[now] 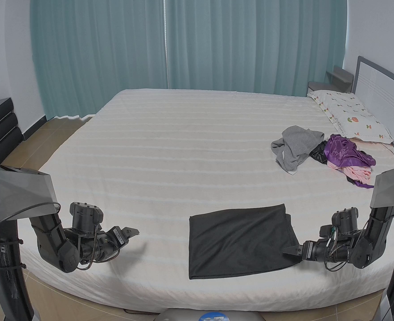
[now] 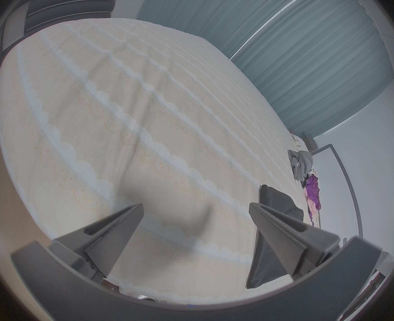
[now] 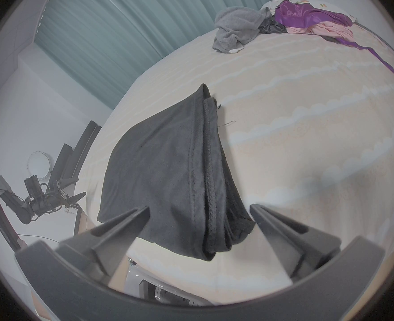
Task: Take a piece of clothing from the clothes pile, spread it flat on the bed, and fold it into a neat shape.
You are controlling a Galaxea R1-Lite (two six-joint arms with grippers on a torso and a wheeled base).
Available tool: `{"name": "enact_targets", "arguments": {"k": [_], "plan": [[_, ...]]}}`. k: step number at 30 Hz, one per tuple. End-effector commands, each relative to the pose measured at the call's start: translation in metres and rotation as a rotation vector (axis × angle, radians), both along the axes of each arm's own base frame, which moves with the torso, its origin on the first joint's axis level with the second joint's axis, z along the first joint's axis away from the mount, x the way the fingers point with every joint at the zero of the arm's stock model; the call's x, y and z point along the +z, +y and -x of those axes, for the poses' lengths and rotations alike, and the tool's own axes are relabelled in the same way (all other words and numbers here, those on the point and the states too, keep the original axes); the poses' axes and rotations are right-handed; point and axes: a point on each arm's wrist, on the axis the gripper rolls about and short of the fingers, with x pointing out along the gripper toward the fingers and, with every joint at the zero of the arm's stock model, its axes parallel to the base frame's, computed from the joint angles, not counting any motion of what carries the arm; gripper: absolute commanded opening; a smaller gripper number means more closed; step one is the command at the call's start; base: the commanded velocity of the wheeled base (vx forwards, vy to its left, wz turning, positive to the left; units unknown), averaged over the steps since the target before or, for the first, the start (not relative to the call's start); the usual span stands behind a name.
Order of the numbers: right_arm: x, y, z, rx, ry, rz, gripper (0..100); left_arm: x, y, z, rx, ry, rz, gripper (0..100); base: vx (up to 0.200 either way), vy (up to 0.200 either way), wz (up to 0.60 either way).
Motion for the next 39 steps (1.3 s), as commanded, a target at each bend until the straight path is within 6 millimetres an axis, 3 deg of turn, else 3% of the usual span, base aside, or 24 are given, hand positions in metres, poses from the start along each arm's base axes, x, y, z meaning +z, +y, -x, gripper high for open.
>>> {"name": "enact_targets", "arguments": {"k": [1,12,22,23,33,35,37,39], "plan": [[-0.001,0.002,-0.001,0.005,-0.008,0.000,0,-0.001,0.000,0.000,0.000,0.003,0.000,100,0.000,0.000,0.00],[0.006,-0.009,0.015,0.004,-0.025,0.077,0,-0.001,0.000,0.000,0.000,0.003,0.000,100,0.000,0.000,0.00],[0.005,-0.012,0.017,0.015,-0.024,0.098,0,-0.001,0.000,0.000,0.000,0.003,0.000,100,0.000,0.000,0.00],[0.005,-0.012,0.018,0.019,-0.023,0.102,100,-0.001,0.000,0.000,0.000,0.003,0.000,100,0.000,0.000,0.00],[0.017,-0.010,0.001,0.015,-0.115,0.088,100,-0.001,0.000,0.000,0.000,0.003,0.000,100,0.000,0.000,0.00],[0.022,-0.004,-0.023,-0.016,-0.165,0.042,100,-0.001,0.000,0.000,0.000,0.003,0.000,100,0.000,0.000,0.00],[0.022,-0.002,-0.028,-0.028,-0.167,0.027,100,-0.001,0.000,0.000,0.000,0.003,0.000,100,0.000,0.000,0.00],[0.022,0.001,-0.046,-0.059,-0.177,-0.002,100,-0.001,0.000,0.000,0.000,0.003,0.000,100,0.000,0.000,0.00]]}}
